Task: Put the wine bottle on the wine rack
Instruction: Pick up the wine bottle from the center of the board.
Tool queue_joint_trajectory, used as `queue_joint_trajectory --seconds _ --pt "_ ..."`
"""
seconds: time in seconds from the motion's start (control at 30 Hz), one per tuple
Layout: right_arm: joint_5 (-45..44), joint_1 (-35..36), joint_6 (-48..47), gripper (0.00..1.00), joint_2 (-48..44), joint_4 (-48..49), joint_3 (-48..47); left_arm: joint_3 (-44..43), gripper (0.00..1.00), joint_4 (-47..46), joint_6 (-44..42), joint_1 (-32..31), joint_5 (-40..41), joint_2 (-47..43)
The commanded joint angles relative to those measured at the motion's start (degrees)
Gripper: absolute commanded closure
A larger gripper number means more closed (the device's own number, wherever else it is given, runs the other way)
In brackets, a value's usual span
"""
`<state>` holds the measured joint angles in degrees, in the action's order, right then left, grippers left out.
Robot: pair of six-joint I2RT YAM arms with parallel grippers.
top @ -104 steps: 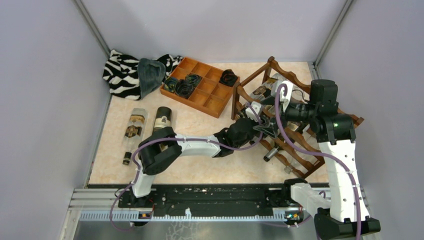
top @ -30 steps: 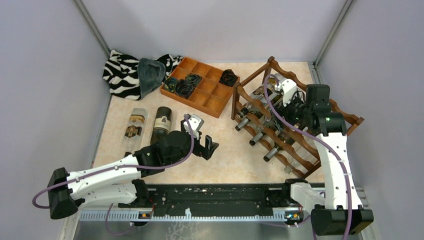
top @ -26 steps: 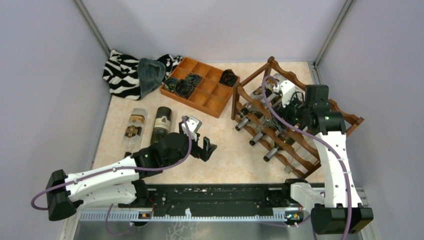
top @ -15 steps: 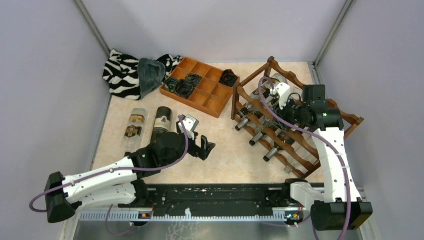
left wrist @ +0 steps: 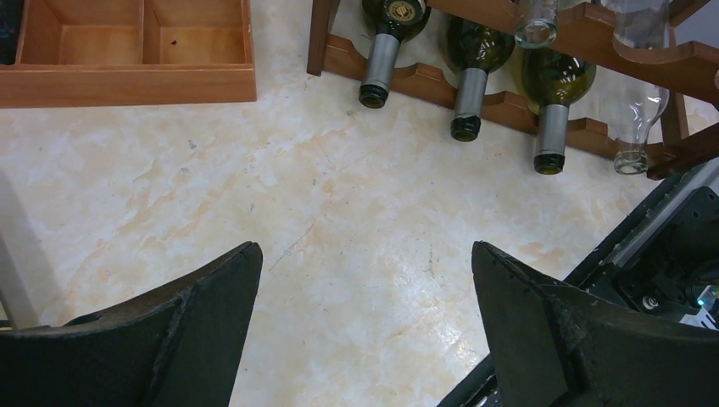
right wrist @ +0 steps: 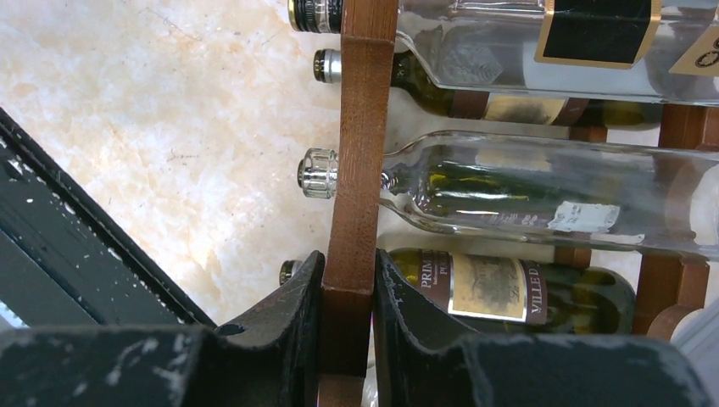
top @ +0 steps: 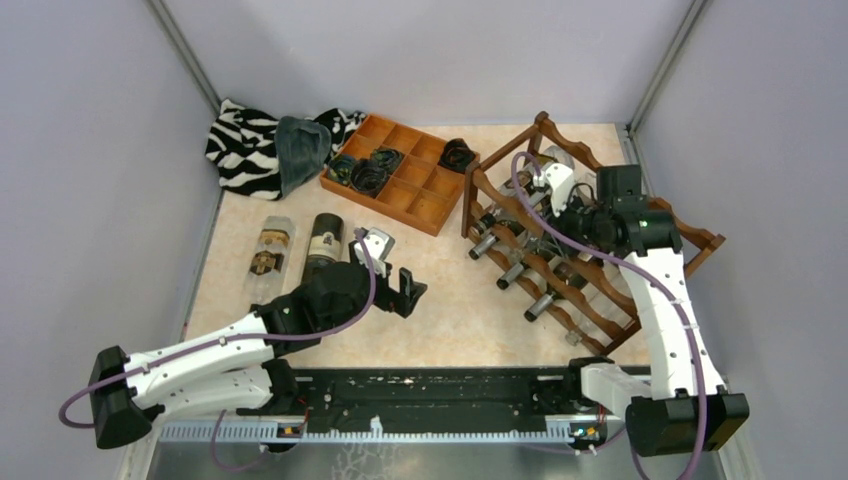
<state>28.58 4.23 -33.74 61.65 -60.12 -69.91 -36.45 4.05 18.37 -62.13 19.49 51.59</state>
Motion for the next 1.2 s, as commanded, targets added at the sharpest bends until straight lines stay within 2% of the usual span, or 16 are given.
queue_joint_trajectory --seconds 0.0,0.47,0.6,0.7,0.87,0.93,1.03,1.17 --pt "2.5 2.5 4.6 0.98 3.1 13.4 -3.3 -1.2 0.02 0.8 -0.3 0.5 0.9 -1.2" --pt "0.8 5.2 14.3 0.99 8.7 23.1 -5.5 -3.2 0.02 1.5 -2.5 1.3 1.7 0.4" --pt "1.7 5.4 16.9 0.96 9.9 24.8 -6.2 -4.6 0.02 2.0 -2.6 5.0 -1.3 1.8" --pt "3.2 5.4 17.4 0.78 10.8 23.6 -7.5 -5.3 0.02 2.5 -1.2 10.8 -7.2 2.7" --pt "2.5 5.4 16.0 0.31 8.7 21.6 -9.6 -8.9 0.02 8.8 0.8 17.4 -11.3 4.1" --pt "1.5 5.4 14.5 0.19 7.0 20.1 -11.1 -11.0 0.02 13.3 2.0 20.0 -11.7 4.4" --pt "1.5 5.4 11.6 0.11 4.8 17.1 -14.3 -13.4 0.02 19.2 2.6 23.8 -11.0 4.1" --pt "7.8 5.4 9.9 0.08 0.5 15.5 -14.4 -15.3 0.02 27.1 1.7 28.6 -4.8 5.5"
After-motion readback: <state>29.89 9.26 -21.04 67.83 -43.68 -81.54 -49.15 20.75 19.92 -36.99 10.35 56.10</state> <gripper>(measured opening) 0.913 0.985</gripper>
